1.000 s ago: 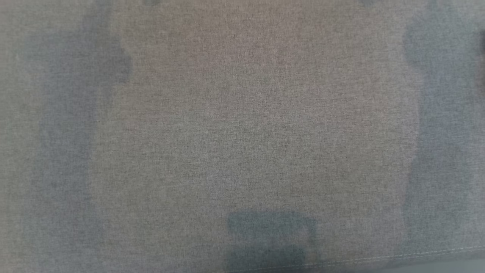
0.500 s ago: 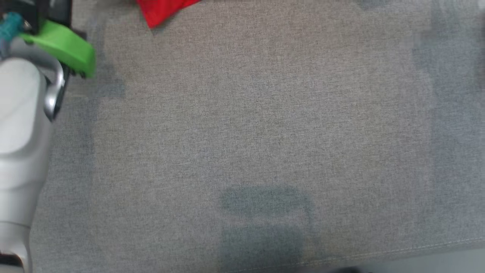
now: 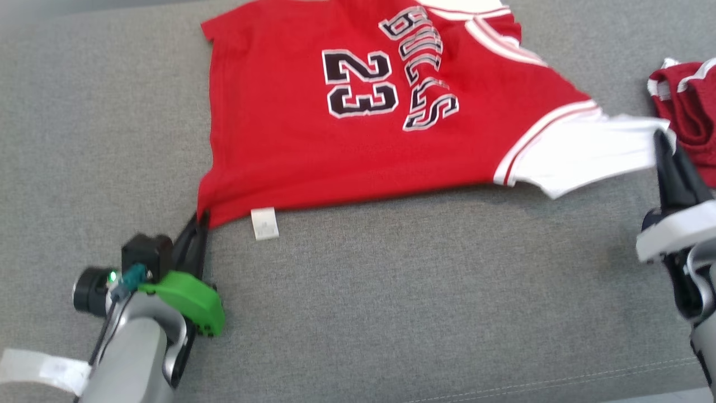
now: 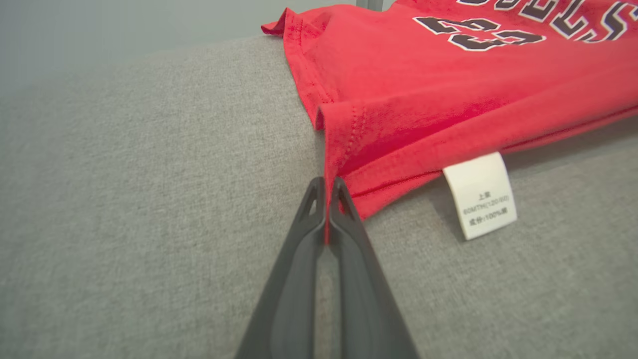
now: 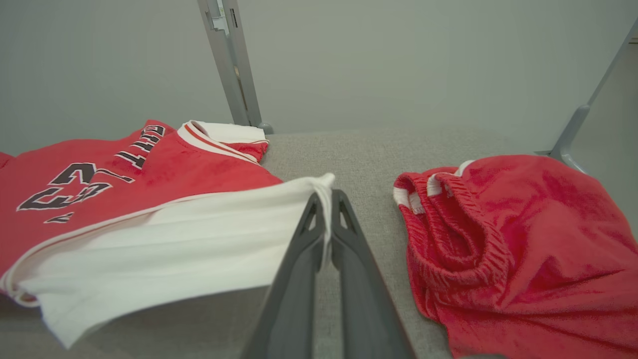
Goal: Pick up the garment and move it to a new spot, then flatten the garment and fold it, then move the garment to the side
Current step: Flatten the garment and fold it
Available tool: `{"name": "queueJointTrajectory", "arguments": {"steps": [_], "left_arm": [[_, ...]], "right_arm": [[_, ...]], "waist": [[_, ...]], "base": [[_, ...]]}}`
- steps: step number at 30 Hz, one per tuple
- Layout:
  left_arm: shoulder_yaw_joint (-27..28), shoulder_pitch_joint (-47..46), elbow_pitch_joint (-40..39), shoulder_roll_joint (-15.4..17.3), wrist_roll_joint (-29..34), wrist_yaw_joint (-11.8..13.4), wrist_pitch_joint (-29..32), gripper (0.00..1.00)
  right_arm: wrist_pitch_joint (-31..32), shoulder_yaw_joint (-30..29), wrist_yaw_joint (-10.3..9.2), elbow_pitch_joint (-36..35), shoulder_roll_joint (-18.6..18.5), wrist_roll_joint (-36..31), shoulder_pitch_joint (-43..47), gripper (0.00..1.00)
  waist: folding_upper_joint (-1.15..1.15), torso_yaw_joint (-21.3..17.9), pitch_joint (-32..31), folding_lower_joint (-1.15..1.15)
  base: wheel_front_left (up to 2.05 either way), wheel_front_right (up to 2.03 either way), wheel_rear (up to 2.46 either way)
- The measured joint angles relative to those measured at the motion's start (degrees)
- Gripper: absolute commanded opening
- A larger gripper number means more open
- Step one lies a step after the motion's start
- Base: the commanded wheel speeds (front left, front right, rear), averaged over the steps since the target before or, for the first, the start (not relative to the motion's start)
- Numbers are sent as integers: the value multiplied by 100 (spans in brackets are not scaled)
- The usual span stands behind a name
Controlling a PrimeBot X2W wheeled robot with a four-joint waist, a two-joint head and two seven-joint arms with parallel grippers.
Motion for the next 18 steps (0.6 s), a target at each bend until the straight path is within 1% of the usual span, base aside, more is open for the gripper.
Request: {"name": "queueJointTrajectory", "arguments": {"steps": [2, 4, 10, 13, 18], "left_arm": [[91, 393, 59, -65, 36, -44, 0, 0], [316, 751, 52, -160, 18, -53, 0, 0], [739, 1694, 99, -356, 102, -88, 0, 0], [956, 2065, 77, -471, 154, -103, 1, 0], [1210, 2489, 12, -702, 279, -135, 1, 0]], "right_arm": [[0, 76, 0, 4, 36, 27, 395, 0], [0, 98, 0, 13, 109, 81, 726, 0], [1, 146, 1, 174, 324, 74, 1589, 0], [1, 180, 1, 233, 365, 24, 1945, 0], [1, -3, 1, 254, 460, 25, 2290, 0]], "waist": [[0, -8, -224, 0], [0, -19, -444, 0], [0, -64, -1082, 0], [0, -91, -1368, 0], [0, -128, -1746, 0]], "base": [[0, 0, 0], [0, 0, 0], [0, 0, 0], [0, 0, 0], [0, 0, 0]]}}
